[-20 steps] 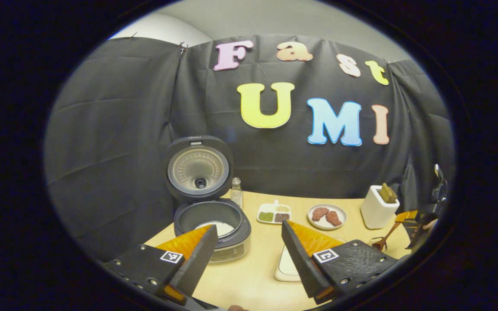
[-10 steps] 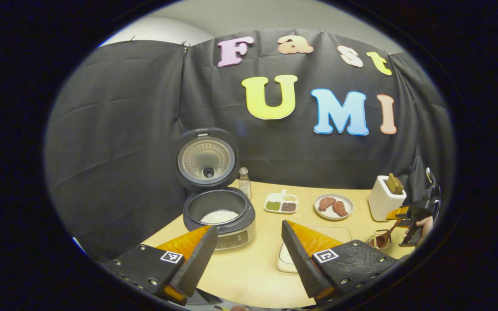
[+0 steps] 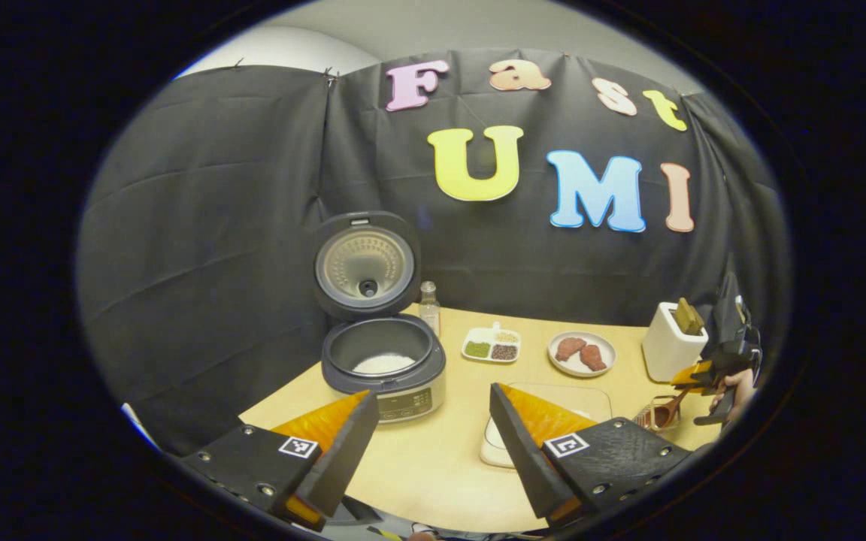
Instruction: Close the left gripper, press the button to open the rice cooker; take a wooden spoon from the chopstick holder with the right hand, scoop a spoonful of rice and pour it into the rice cooker, then put the wooden spoon back into the chopstick holder.
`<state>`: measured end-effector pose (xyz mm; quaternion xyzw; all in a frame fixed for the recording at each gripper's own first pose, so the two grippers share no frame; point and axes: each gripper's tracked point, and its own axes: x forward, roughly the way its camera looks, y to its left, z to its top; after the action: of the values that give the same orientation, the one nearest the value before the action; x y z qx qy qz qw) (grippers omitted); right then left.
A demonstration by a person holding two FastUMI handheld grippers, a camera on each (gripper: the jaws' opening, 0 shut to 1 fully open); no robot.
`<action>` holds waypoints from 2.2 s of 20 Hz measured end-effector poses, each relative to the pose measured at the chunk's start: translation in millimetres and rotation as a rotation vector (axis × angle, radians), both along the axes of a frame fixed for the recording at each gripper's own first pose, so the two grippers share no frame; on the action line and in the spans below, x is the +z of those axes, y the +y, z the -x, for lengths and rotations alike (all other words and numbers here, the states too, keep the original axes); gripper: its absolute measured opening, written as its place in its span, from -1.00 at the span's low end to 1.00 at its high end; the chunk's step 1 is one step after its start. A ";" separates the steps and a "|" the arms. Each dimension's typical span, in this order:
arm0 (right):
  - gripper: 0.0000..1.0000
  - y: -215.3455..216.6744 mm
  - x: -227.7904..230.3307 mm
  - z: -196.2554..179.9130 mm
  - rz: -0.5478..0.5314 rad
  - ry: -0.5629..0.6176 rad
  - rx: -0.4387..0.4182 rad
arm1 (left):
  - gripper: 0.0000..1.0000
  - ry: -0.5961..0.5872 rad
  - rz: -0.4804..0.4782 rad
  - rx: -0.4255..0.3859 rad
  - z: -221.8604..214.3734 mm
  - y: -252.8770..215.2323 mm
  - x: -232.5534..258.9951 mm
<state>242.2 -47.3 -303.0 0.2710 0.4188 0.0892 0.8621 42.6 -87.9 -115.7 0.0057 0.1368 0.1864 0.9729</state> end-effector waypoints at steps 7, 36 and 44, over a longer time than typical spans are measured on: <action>-0.59 -9.6 57.9 17.4 0.045 -0.141 -0.026 | 0.87 -0.030 -0.042 -0.144 -37.9 -10.7 10.0; -0.64 37.8 208.0 137.1 0.215 -0.379 -0.256 | 0.84 -0.111 0.011 -0.388 -46.0 126.6 7.2; -0.60 127.8 214.3 105.6 0.176 -0.415 -0.109 | 0.86 -0.116 -0.010 -0.304 -28.8 190.0 3.2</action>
<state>136.6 80.6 -88.7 0.1928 0.2237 0.0596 0.9535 71.4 102.1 -112.5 0.0206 0.0768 0.0377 0.9961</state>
